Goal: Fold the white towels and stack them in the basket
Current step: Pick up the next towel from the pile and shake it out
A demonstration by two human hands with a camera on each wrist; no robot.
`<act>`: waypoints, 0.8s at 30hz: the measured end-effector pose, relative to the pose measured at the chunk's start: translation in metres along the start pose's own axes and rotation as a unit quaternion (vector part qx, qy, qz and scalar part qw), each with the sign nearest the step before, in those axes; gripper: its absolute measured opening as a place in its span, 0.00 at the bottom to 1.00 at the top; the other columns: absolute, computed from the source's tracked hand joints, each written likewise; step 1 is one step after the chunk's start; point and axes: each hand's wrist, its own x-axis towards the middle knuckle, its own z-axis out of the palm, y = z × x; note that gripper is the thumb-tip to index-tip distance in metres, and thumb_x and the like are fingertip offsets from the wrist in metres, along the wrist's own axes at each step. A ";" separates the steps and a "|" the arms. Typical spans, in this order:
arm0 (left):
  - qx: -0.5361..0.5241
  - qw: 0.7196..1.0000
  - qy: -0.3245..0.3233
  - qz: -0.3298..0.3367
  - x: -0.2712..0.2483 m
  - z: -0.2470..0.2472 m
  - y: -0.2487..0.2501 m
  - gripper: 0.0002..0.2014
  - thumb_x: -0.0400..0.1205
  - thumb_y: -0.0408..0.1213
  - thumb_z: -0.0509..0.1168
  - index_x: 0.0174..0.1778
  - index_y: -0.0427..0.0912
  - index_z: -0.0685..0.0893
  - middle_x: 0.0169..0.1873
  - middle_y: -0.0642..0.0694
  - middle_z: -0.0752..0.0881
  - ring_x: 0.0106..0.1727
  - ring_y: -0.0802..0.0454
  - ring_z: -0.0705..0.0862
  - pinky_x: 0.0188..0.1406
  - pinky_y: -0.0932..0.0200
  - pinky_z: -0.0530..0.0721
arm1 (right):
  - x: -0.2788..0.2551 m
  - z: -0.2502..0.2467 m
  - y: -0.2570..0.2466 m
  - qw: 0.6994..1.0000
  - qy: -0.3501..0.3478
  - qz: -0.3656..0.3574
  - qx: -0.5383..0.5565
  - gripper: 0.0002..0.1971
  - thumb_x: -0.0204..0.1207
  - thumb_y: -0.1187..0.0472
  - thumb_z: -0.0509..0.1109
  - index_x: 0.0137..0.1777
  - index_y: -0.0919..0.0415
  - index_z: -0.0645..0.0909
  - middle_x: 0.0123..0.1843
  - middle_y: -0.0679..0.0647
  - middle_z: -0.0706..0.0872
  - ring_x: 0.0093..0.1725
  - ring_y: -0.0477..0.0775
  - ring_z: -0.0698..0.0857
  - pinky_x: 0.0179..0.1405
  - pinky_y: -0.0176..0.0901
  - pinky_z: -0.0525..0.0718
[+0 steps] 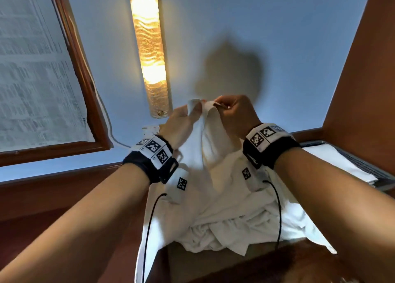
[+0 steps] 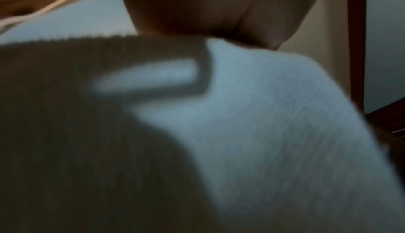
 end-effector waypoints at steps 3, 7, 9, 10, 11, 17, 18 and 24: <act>0.008 1.000 -0.006 -0.003 -0.001 0.008 0.006 0.19 0.90 0.54 0.57 0.46 0.46 0.87 0.44 0.46 0.90 0.49 0.45 0.88 0.56 0.47 0.82 | 0.005 -0.009 -0.013 0.994 -0.001 -0.028 -0.106 0.21 0.72 0.42 0.71 0.26 0.56 0.78 0.21 0.50 0.73 0.29 0.48 0.73 0.31 0.46 0.75; 0.041 0.998 0.025 0.042 -0.009 -0.008 0.015 0.23 0.91 0.50 0.55 0.39 0.40 0.86 0.37 0.39 0.88 0.36 0.53 0.82 0.40 0.60 0.78 | -0.025 -0.010 -0.022 0.987 0.024 -0.069 -0.145 0.24 0.79 0.44 0.66 0.25 0.54 0.66 0.20 0.49 0.67 0.29 0.59 0.66 0.30 0.46 0.68; 0.039 0.997 0.032 0.051 -0.017 -0.019 0.019 0.23 0.92 0.48 0.55 0.35 0.40 0.83 0.32 0.44 0.86 0.29 0.63 0.80 0.32 0.69 0.75 | -0.046 -0.002 -0.021 0.984 0.009 -0.078 -0.162 0.19 0.81 0.45 0.67 0.32 0.53 0.71 0.25 0.50 0.76 0.30 0.58 0.68 0.33 0.45 0.70; 0.046 0.997 0.037 0.049 -0.022 -0.026 0.021 0.23 0.92 0.47 0.54 0.33 0.42 0.80 0.29 0.45 0.82 0.26 0.65 0.77 0.28 0.71 0.72 | -0.056 0.002 -0.018 0.978 -0.015 -0.066 -0.200 0.16 0.81 0.47 0.68 0.35 0.53 0.75 0.29 0.55 0.81 0.32 0.60 0.71 0.35 0.45 0.70; 0.054 0.996 0.049 0.042 -0.027 -0.034 0.020 0.24 0.92 0.48 0.53 0.32 0.42 0.77 0.28 0.44 0.80 0.26 0.62 0.76 0.26 0.70 0.70 | -0.064 0.004 -0.010 0.968 -0.039 -0.043 -0.245 0.14 0.81 0.48 0.69 0.38 0.55 0.77 0.34 0.60 0.85 0.34 0.63 0.74 0.36 0.46 0.71; 0.025 0.995 0.099 -0.003 -0.067 -0.092 0.015 0.20 0.92 0.44 0.53 0.40 0.36 0.78 0.33 0.33 0.77 0.32 0.48 0.73 0.27 0.63 0.69 | -0.103 -0.020 0.037 0.925 -0.077 0.237 -0.288 0.11 0.82 0.60 0.64 0.48 0.61 0.88 0.47 0.66 0.88 0.53 0.69 0.85 0.44 0.46 0.77; 0.021 0.994 0.104 -0.002 -0.077 -0.099 0.015 0.19 0.92 0.43 0.53 0.38 0.39 0.75 0.30 0.39 0.74 0.29 0.50 0.71 0.24 0.66 0.67 | -0.107 -0.018 0.032 0.924 -0.062 0.261 -0.274 0.11 0.82 0.62 0.64 0.49 0.62 0.89 0.49 0.67 0.88 0.55 0.69 0.85 0.45 0.45 0.76; -0.017 0.995 0.093 -0.012 -0.132 -0.145 0.008 0.17 0.90 0.51 0.56 0.37 0.53 0.78 0.30 0.50 0.78 0.32 0.53 0.76 0.38 0.57 0.71 | -0.094 0.062 -0.080 0.994 0.012 0.091 -0.058 0.14 0.78 0.72 0.63 0.55 0.62 0.90 0.53 0.58 0.91 0.52 0.53 0.86 0.49 0.33 0.78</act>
